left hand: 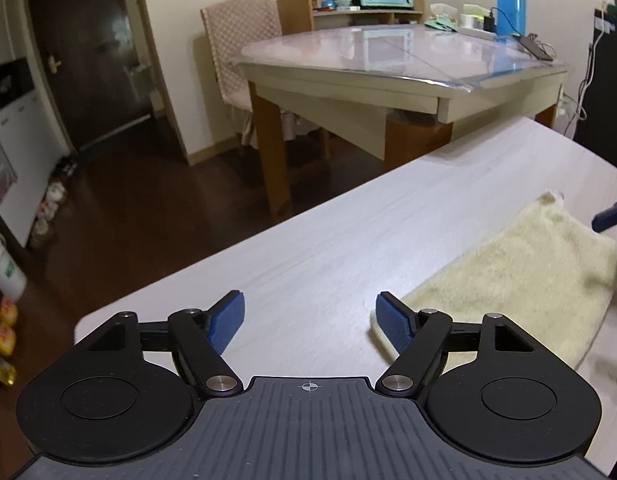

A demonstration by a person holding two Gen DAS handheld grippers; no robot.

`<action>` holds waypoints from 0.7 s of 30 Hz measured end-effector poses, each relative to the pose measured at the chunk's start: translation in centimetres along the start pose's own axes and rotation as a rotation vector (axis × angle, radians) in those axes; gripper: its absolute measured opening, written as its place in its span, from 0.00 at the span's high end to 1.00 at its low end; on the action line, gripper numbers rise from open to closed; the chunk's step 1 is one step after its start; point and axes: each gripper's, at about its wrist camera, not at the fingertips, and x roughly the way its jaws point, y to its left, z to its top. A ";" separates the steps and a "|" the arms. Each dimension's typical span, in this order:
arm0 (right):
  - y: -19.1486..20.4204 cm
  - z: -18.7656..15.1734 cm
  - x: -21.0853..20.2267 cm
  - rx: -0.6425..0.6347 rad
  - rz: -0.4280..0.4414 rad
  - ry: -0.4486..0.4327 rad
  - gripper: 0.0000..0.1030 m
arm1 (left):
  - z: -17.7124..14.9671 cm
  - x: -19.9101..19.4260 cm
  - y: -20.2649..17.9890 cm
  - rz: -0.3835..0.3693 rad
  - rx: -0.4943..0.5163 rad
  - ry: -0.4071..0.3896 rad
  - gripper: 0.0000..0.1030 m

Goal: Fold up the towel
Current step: 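Grasp the folded towel edge with the right gripper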

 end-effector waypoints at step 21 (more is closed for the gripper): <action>14.3 2.5 11.3 -0.463 -0.140 0.147 0.74 | -5.2 -5.8 2.8 0.026 -0.081 -0.071 0.10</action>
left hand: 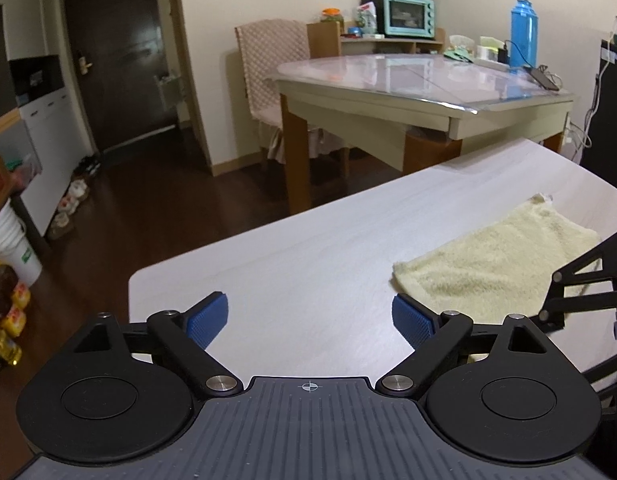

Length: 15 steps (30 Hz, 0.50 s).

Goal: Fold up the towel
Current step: 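Grasp the folded towel edge with the right gripper, then lift the grasped towel edge up with the right gripper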

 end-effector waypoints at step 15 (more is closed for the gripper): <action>-4.5 -2.2 -4.1 0.218 0.242 -0.093 0.92 | -2.6 -2.0 -6.1 -0.150 0.439 -0.044 0.10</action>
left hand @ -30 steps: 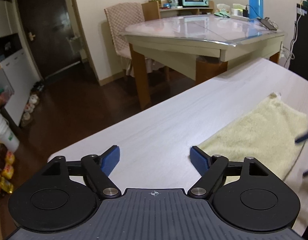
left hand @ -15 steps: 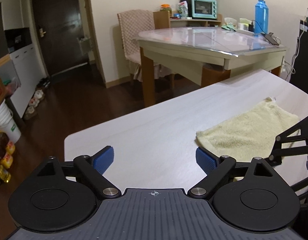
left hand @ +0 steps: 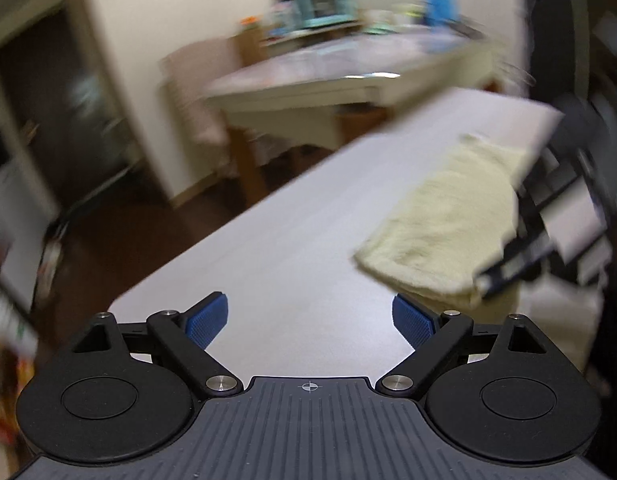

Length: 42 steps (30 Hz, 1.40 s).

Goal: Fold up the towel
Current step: 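Lift the grasped towel edge up with the right gripper, then grasp another towel edge with the left gripper while the right gripper holds its edge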

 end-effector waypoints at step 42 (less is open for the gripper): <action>-8.5 -5.2 -9.5 0.408 0.318 -0.137 0.92 | -0.3 0.8 -14.2 -0.065 0.447 -0.071 0.89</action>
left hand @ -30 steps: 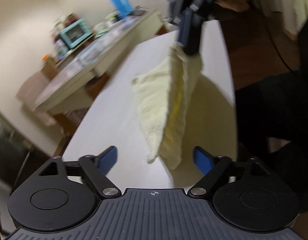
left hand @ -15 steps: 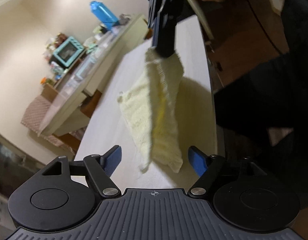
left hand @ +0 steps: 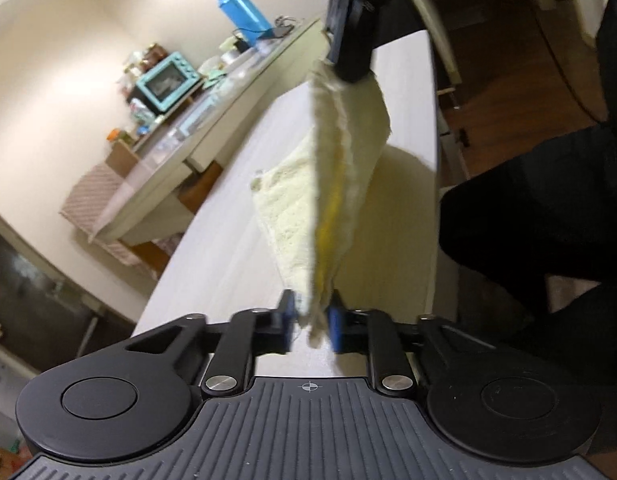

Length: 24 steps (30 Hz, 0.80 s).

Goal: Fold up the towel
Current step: 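Grasp another towel edge with the left gripper while the right gripper holds its edge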

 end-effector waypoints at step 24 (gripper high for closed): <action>10.6 -9.3 7.8 -0.618 -0.359 0.095 0.57 | -0.3 1.0 0.2 -0.189 -0.026 0.033 0.90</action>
